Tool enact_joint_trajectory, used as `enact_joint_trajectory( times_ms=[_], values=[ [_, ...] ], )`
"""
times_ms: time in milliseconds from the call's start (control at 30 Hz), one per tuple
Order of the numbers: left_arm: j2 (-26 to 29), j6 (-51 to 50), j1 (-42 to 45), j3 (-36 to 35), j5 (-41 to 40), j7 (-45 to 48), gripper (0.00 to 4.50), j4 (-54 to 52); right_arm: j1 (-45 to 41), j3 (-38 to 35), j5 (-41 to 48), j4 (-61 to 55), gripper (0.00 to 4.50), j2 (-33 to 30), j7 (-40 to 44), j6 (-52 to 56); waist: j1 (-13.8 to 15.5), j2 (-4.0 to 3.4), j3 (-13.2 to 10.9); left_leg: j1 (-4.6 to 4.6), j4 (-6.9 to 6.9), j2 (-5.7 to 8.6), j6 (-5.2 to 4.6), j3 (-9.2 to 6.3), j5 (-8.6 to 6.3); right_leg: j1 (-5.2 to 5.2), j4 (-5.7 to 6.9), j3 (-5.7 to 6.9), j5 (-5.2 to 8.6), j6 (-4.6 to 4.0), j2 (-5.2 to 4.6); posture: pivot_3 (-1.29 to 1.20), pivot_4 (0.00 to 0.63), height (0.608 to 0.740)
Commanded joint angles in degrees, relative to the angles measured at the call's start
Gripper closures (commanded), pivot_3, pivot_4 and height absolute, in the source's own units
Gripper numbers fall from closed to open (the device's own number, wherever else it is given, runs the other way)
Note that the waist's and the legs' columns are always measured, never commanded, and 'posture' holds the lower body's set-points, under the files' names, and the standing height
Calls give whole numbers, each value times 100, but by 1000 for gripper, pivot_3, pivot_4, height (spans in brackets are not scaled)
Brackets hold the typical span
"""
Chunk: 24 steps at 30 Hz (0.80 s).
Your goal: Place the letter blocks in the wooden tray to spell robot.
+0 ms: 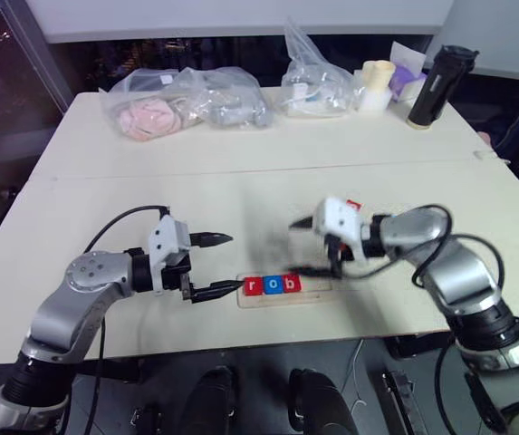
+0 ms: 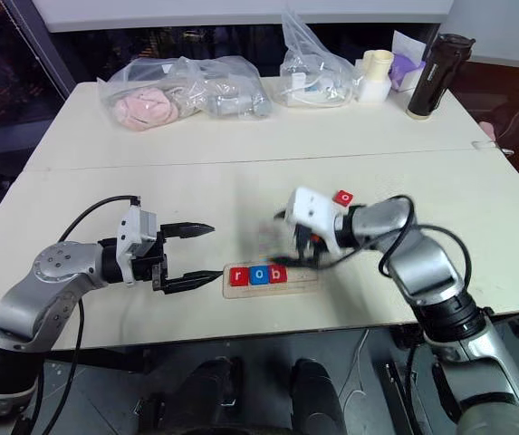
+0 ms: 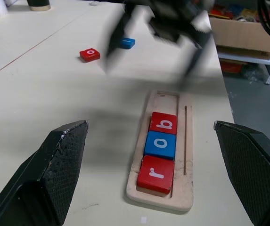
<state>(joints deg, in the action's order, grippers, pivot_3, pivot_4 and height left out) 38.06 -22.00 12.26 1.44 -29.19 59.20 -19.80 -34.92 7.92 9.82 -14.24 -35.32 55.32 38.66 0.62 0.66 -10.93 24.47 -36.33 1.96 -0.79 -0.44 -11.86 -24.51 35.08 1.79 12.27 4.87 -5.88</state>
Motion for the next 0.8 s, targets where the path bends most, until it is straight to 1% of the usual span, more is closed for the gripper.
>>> enact_joint_trajectory(
  times_ms=[33, 67, 167, 267, 367, 433, 533, 700, 800],
  values=[
    [-34, 63, 85, -39, -25, -46, 0, -121, -271, -493, -200, 85, 35, 268, -1134, 576, 11, 1, 1, 0, 2, 0, 1, -1, 0, -1, 0, 1, 0, 0, 0, 0, 150, 738],
    [-54, 67, 91, -23, -27, -51, 0, -116, -316, -561, -332, 183, 35, 434, -1564, 841, 19, 1, 1, 0, 6, -1, 0, -1, 1, -3, 0, 1, 0, -1, 0, 0, 150, 738],
    [-103, 108, 125, 20, -20, -28, 0, -79, -357, -776, -855, 484, 35, 1040, -2982, 1123, 7, 1, 1, 4, 13, 0, -3, 1, 3, -8, -2, 0, 1, -1, -2, 0, 150, 738],
    [-131, 106, 175, 30, -20, 16, 0, -46, -396, -873, -1099, 671, 35, 1405, -3725, 1333, 3, -1, 0, 12, 14, 2, -3, 5, 5, -18, 0, -4, 0, -2, -1, 0, 150, 738],
    [-118, 99, 294, 68, -14, 122, 0, 36, -522, -1308, -1249, 1201, 35, 2137, -4852, 1586, -5, -2, 1, 11, 13, 2, -4, 6, 6, -17, 3, -3, 0, -1, 5, 0, 150, 738],
    [-117, 99, 339, 78, 0, 151, 0, 74, -594, -1493, -1300, 1487, 35, 2466, -5304, 1625, -12, -5, -1, 8, 13, 2, -3, 6, 7, -15, 5, -4, -1, -2, 11, 0, 150, 738],
    [-107, 99, 349, 74, 0, 162, 0, 83, -745, -1705, -1300, 1852, 35, 2781, -5830, 1584, -49, -4, 0, 5, 13, 3, -5, 7, 8, -14, 8, -4, -1, 0, 19, 0, 150, 738],
    [-106, 97, 330, 55, 8, 133, 0, 63, -1056, -2131, -1222, 2594, 35, 3110, -6564, 1471, -137, -5, 0, 4, 12, 3, -6, 7, 9, -13, 14, -4, -2, 1, 23, 0, 150, 738],
    [-96, 98, 299, 38, 12, 128, 0, 39, -1165, -2294, -1162, 2894, 35, 3200, -6807, 1375, -153, -5, 0, 1, 12, 2, -7, 7, 10, -13, 15, -5, -2, 2, 25, 0, 150, 738]
  ],
)
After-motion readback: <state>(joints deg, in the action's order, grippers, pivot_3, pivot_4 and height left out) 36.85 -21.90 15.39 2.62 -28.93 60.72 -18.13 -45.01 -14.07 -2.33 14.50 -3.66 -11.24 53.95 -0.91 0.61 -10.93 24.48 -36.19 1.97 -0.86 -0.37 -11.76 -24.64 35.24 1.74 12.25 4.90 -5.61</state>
